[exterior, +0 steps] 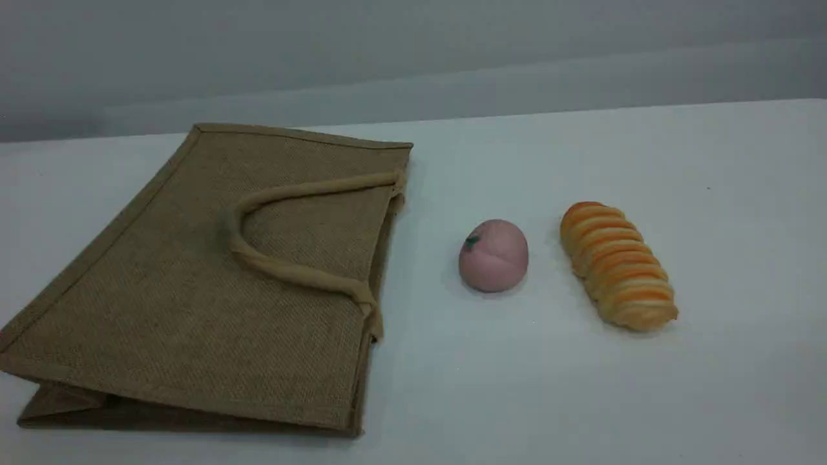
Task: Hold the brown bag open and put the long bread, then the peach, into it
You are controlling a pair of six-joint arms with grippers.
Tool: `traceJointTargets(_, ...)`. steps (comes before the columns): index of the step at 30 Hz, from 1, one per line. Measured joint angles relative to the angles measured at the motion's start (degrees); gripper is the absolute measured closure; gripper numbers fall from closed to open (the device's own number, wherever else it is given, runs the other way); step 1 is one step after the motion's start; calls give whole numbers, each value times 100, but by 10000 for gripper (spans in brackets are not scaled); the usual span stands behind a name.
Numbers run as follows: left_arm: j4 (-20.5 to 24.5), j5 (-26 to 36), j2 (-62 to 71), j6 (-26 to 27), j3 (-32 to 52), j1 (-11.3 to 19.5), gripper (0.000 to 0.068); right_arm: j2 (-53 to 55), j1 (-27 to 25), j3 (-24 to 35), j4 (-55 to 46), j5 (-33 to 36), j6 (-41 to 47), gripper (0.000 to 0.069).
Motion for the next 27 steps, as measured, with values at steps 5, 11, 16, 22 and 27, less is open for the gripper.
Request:
traceJointTargets(5, 0, 0, 0, -5, 0, 0, 184, 0, 0, 0, 0, 0, 0, 120)
traceJointTargets(11, 0, 0, 0, 0, 0, 0, 184, 0, 0, 0, 0, 0, 0, 120)
traceJointTargets(16, 0, 0, 0, 0, 0, 0, 184, 0, 0, 0, 0, 0, 0, 120)
traceJointTargets(22, 0, 0, 8, 0, 0, -5, 184, 0, 0, 0, 0, 0, 29, 120)
traceJointTargets(27, 92, -1, 323, -185, -53, -8, 184, 162, 0, -7, -76, -47, 348, 120)
